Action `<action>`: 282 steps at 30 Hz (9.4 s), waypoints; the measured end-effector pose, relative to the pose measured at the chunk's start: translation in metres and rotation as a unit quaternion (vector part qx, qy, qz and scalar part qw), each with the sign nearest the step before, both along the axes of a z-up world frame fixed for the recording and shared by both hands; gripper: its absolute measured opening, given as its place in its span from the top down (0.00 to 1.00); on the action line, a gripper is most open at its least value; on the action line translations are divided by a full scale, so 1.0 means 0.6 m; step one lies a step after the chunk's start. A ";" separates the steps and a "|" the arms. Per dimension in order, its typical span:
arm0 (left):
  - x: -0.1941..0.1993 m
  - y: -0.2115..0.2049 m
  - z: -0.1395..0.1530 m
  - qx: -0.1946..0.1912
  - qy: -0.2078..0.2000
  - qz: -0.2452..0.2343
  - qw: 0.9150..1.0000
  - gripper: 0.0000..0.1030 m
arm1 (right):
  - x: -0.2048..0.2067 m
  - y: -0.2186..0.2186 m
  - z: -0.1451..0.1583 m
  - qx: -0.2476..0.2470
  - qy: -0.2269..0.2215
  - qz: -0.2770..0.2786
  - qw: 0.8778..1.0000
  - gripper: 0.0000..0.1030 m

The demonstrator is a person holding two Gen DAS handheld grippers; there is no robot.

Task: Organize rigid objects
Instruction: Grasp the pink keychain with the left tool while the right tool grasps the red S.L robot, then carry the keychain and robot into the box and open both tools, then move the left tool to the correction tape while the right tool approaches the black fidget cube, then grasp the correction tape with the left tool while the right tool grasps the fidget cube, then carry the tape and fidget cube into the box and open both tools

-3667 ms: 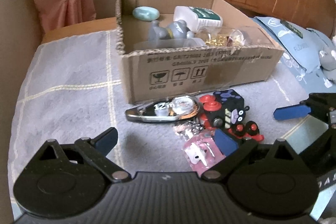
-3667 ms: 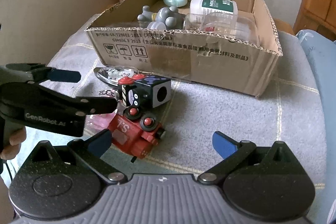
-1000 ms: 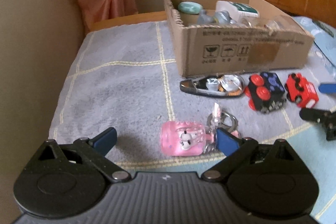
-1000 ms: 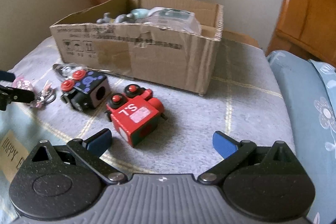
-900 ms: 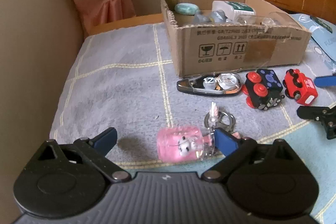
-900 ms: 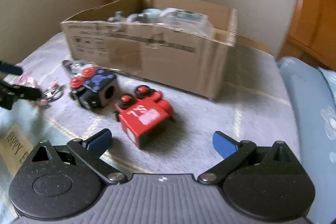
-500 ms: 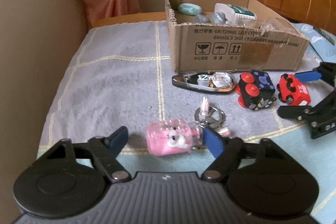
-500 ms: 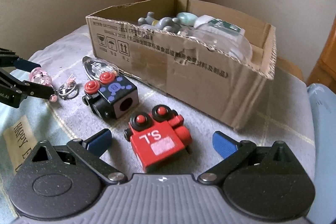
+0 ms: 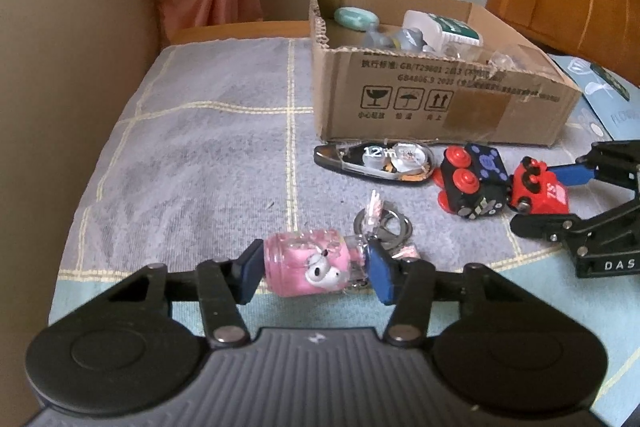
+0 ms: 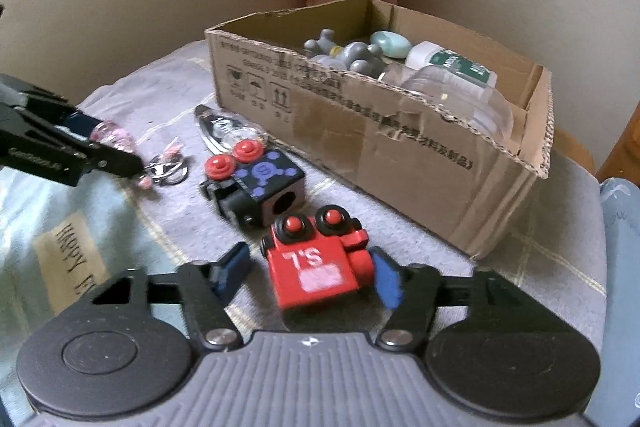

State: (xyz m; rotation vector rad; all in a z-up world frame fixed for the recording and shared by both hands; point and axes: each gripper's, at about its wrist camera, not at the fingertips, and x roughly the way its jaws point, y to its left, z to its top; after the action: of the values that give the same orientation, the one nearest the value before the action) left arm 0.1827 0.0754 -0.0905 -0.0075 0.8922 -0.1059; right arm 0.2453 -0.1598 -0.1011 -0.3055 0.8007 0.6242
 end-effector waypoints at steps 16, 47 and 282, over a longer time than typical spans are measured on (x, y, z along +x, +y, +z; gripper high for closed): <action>0.006 0.015 0.007 -0.012 0.009 -0.027 1.000 0.49 | 0.001 0.015 0.006 -0.015 0.007 -0.010 1.000 0.42; 0.139 -0.052 0.259 0.020 -0.053 -0.180 0.982 0.49 | 0.070 -0.015 0.216 0.020 -0.036 -0.043 0.998 0.45; 0.111 -0.047 0.183 0.037 -0.039 -0.139 0.989 0.13 | 0.003 0.019 0.157 0.004 -0.026 -0.083 0.996 0.42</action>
State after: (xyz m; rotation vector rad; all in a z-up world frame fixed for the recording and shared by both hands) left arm 0.2494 0.0471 0.0194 0.1900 0.8141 -0.3316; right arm 0.2472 -0.1483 -0.0070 -0.2437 0.7641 0.4623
